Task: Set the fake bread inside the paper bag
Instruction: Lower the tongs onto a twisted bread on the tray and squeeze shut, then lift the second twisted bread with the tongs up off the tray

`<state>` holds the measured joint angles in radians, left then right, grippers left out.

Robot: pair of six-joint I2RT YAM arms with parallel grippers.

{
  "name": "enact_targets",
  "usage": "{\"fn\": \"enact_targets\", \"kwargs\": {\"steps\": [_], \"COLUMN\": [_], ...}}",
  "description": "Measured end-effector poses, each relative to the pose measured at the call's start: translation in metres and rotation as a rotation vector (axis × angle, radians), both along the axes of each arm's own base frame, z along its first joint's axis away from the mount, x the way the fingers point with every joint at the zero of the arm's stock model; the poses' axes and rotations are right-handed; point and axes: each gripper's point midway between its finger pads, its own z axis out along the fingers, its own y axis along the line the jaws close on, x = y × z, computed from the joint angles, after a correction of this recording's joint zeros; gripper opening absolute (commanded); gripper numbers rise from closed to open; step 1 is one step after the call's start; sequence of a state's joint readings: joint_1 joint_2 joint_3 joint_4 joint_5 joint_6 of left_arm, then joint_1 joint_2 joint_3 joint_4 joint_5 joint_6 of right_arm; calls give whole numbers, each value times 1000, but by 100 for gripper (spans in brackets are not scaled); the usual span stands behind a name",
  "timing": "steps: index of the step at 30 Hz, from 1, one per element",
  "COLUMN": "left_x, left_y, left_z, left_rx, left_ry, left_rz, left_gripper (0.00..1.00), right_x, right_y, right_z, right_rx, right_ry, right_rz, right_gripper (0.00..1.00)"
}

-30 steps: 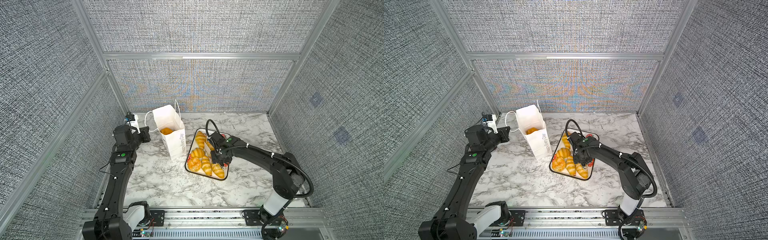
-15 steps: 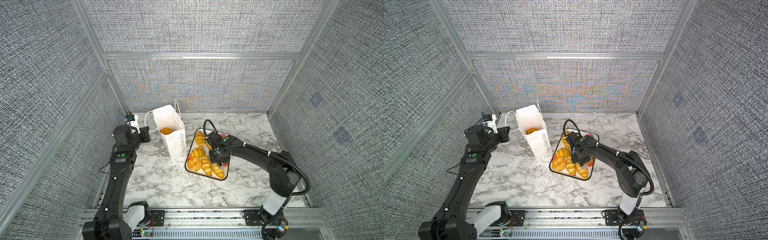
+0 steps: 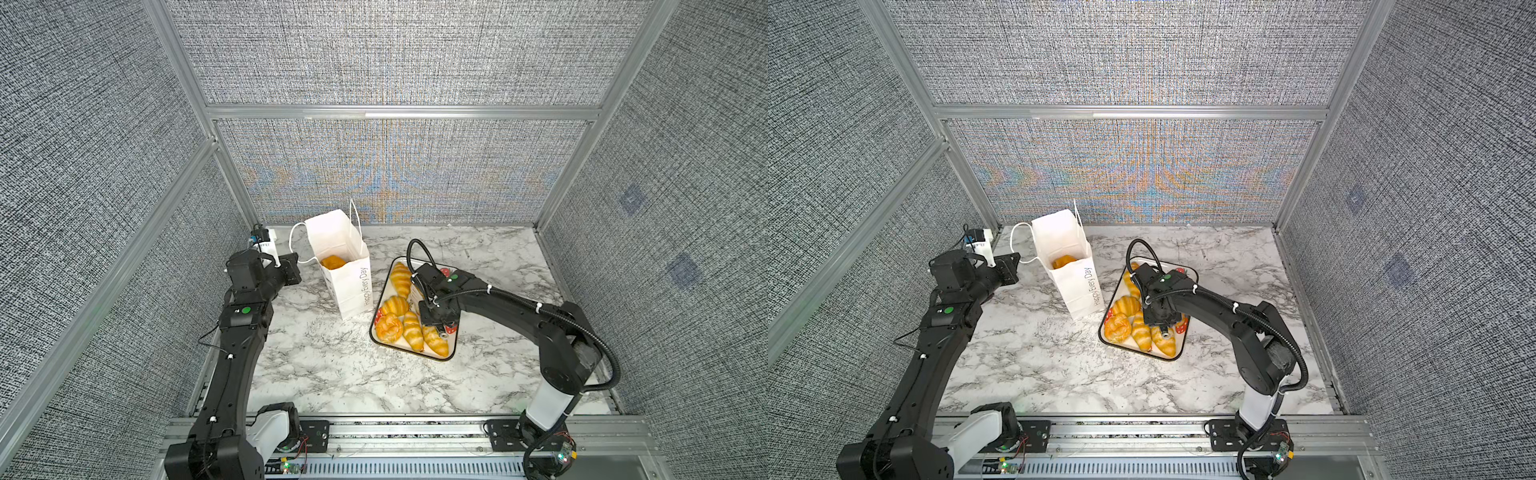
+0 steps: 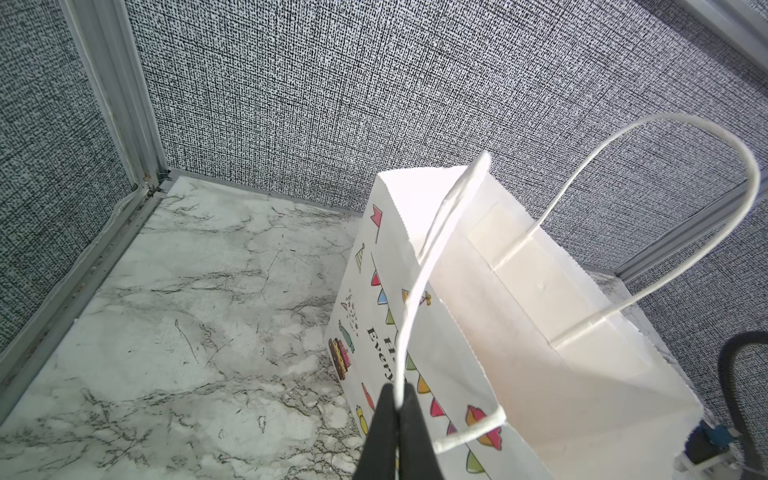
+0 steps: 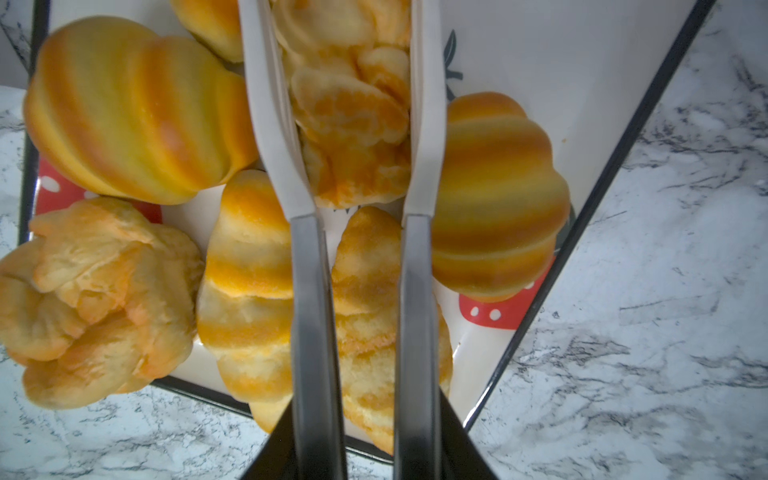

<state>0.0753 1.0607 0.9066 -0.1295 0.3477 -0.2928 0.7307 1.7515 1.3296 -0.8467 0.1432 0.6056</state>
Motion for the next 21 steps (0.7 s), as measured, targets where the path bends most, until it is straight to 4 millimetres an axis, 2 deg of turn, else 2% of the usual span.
{"fn": "enact_targets", "kwargs": {"steps": [8,21], "left_x": [0,1], "left_y": [0,0], "left_z": [0,-1], "left_rx": [0,-1], "left_ry": [0,4], "left_rz": [0,0], "left_gripper": [0,0], "right_x": [5,10], "right_y": [-6,-17], "right_z": [21,74], "right_rx": [5,115], "right_ry": [-67,-264], "right_rz": [-22,-83], "right_gripper": [32,32]}}
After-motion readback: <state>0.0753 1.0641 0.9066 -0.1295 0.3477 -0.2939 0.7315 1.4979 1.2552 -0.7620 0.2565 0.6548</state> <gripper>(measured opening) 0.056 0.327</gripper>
